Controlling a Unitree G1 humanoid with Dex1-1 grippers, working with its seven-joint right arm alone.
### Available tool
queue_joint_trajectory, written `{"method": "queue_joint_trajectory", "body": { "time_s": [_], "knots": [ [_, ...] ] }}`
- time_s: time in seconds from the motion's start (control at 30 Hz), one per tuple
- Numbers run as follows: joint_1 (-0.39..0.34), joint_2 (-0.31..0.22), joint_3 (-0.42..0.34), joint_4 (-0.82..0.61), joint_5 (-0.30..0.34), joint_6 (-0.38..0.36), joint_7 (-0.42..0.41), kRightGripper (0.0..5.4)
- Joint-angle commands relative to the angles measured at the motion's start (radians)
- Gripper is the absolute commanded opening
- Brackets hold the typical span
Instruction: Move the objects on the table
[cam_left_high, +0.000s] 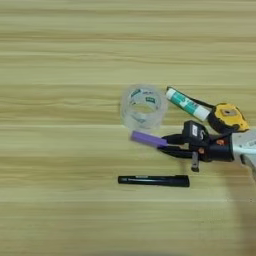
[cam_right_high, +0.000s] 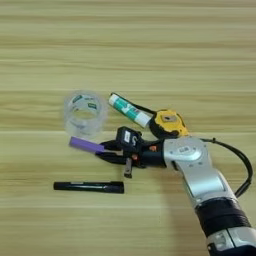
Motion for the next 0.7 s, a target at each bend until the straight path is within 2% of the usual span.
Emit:
{"method": "queue_joint_trajectory", "body": {
  "time_s": [0.03, 0.33, 0.7],
  "knots": [
    [-0.013, -0.041, -0.031, -0.095, 0.065, -0.032, 0.024, 0.79],
    [-0.011, -0.032, -0.058, -0.132, 0.118, -0.009, 0.041, 0.79],
    [-0.058, -0.013, -0.108, -0.127, 0.159, 0.028, -0.006, 0.79]
  ]
}}
